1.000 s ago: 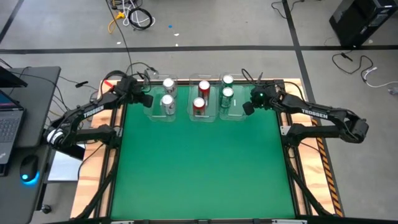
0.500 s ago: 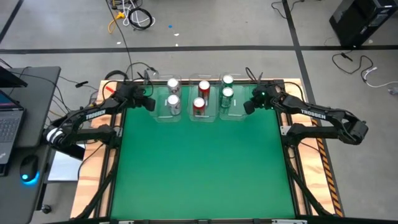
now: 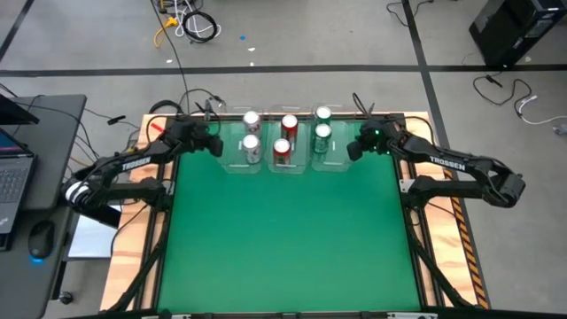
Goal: Sort soda cans
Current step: Adjust the transparent bins, then return to Home Position
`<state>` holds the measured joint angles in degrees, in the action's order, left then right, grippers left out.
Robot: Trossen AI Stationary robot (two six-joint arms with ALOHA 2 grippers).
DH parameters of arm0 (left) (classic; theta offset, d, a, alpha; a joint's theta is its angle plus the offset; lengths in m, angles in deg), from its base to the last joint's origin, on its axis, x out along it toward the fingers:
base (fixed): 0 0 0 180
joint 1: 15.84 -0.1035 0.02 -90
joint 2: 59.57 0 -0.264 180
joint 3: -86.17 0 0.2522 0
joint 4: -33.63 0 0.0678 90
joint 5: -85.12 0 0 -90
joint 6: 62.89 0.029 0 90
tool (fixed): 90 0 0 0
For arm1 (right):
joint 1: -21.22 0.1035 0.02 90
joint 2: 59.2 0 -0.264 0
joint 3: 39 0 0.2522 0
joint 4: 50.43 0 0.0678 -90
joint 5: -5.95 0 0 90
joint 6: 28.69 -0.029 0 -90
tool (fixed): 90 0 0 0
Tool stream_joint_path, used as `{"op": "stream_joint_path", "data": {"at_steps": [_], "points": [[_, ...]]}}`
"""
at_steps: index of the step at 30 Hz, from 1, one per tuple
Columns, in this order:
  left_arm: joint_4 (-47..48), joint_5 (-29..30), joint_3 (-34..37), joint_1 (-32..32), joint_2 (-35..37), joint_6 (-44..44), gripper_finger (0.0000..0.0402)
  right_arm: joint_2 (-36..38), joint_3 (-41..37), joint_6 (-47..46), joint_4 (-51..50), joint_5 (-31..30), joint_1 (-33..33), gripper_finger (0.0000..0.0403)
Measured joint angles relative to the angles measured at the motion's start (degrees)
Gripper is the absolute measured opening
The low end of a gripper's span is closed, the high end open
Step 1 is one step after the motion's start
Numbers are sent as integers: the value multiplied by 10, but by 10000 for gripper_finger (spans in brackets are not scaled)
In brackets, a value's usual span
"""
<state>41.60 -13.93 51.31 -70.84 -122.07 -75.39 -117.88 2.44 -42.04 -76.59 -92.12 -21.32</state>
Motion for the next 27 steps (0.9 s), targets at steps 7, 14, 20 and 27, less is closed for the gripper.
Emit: {"op": "stream_joint_path", "data": {"at_steps": [7,14,20,27], "points": [[22,-11,-19,0,46,19,0,61,0,47,-3,-1,0,2],[72,-27,-40,0,132,49,0,140,0,117,-10,71,14,2],[89,-45,-40,22,224,79,0,181,1,144,-10,157,61,0],[86,-39,-40,71,297,80,0,183,-18,141,46,152,172,0]]}}
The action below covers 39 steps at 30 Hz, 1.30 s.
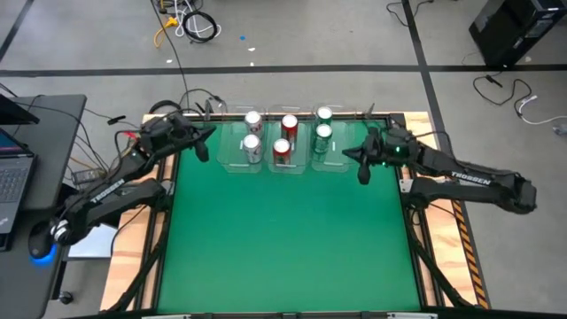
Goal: Sort soda cans
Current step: Return to Home Position
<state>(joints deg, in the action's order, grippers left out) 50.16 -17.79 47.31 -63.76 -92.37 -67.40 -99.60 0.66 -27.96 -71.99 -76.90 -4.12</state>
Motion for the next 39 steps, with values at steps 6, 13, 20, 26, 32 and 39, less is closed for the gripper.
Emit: {"op": "stream_joint_path", "data": {"at_steps": [6,13,20,26,32,39], "points": [[-3,14,0,51,19,8,0,0,-43,-8,64,-91,105,0],[-9,66,0,110,20,15,0,4,-56,-17,65,-130,190,0],[-25,74,0,146,20,18,0,58,-56,-2,22,-132,224,0],[-25,83,0,165,20,28,1,133,-92,1,28,-102,237,0],[-26,84,0,178,20,28,1,238,-168,-25,57,-106,239,0],[-29,85,0,194,20,28,1,369,-221,-13,66,-85,257,0]]}}
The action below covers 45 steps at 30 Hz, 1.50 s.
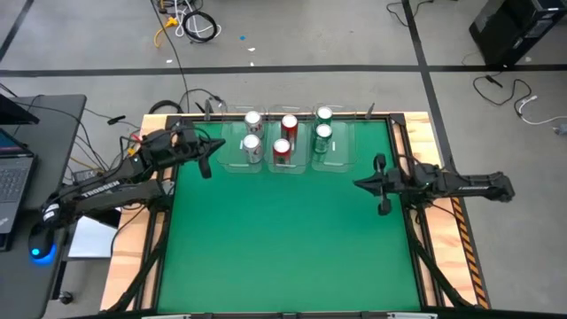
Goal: Sort soda cans
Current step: Return to Home Position
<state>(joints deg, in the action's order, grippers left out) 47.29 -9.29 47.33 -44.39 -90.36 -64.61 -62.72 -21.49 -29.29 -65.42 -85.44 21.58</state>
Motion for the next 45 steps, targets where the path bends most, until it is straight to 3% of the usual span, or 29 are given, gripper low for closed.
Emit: {"op": "stream_joint_path", "data": {"at_steps": [2,6,12,18,27,38,45], "points": [[0,0,0,4,0,0,1,33,-8,3,-23,4,9,0],[0,0,0,11,0,0,1,26,-16,8,-24,-12,21,0],[3,-1,0,17,1,6,1,34,-16,44,-14,-82,22,0],[-8,-4,0,22,4,16,1,33,-16,34,-14,-89,17,0],[-5,-7,12,108,82,48,1,33,-16,25,-14,-90,17,0],[0,112,84,213,178,45,1,33,-16,28,-14,-91,17,0],[-56,85,156,252,218,45,1,33,-16,37,-15,-91,17,0]]}}
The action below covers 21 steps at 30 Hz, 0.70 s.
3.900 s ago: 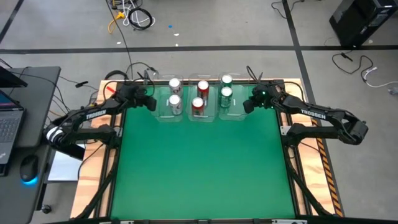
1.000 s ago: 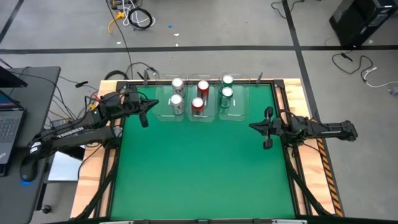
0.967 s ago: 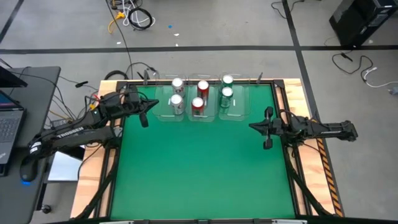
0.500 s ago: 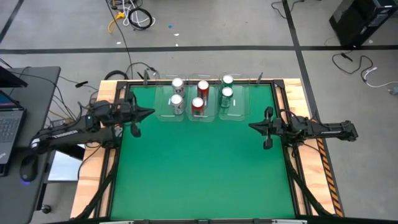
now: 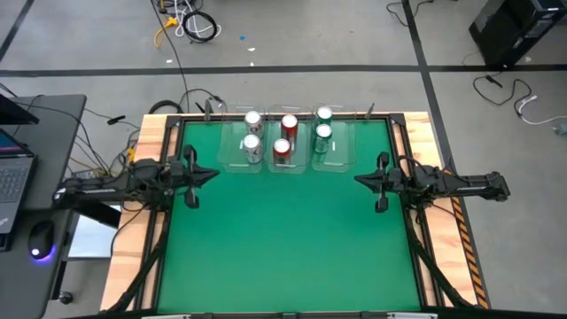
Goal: Sort soda cans
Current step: Return to Home Position
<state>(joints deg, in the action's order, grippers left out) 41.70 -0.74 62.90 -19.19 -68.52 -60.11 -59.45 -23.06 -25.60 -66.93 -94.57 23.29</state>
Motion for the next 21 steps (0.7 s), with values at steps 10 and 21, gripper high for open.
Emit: {"op": "stream_joint_path", "data": {"at_steps": [10,21], "points": [[3,-30,85,-1,89,-29,1,0,23,-34,-83,-1,-18,0],[15,-34,90,-49,90,-17,1,-2,24,-59,-90,-2,-24,0]]}}
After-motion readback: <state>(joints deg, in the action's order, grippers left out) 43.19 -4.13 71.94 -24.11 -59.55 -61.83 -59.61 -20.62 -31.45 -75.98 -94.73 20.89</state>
